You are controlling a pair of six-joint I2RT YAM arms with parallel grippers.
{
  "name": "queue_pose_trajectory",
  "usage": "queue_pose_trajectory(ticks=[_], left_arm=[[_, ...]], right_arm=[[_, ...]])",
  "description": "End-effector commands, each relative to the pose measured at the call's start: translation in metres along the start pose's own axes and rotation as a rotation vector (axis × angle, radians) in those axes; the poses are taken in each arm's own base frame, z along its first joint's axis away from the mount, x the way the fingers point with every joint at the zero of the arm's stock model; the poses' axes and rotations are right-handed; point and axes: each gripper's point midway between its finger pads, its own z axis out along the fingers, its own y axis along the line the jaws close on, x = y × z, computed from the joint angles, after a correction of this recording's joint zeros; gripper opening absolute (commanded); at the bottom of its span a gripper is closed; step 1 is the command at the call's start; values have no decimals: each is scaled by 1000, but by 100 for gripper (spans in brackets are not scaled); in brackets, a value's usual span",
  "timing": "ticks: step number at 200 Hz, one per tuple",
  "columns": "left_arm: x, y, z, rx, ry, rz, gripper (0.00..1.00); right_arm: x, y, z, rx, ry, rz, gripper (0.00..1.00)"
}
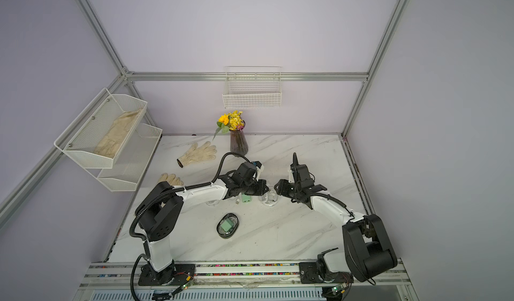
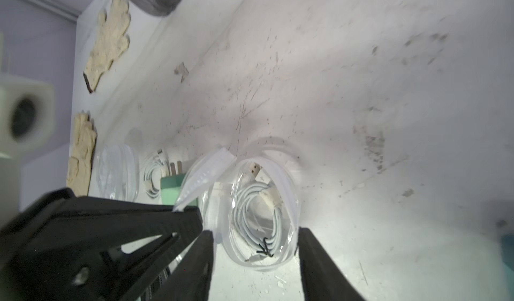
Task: Pack away charging kits
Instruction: Pick up the plug from the center of the board.
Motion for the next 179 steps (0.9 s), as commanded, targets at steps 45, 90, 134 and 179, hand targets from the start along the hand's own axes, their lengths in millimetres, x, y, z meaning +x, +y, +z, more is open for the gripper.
queue_pose_trajectory(ticks=[45, 90, 134, 179], left_arm=[[-16, -18, -2, 29, -9, 69, 0], [-19, -29, 0, 66, 0, 96, 0], [-24, -38, -5, 99, -18, 119, 0], [-22, -40, -4, 124, -12, 121, 0]], right_arm=[[-22, -92, -17, 514, -61, -20, 72], [-15, -117, -13, 567, -20, 36, 96], [6, -128, 7, 545, 106, 80, 93], [17, -121, 16, 485, 159, 93, 71]])
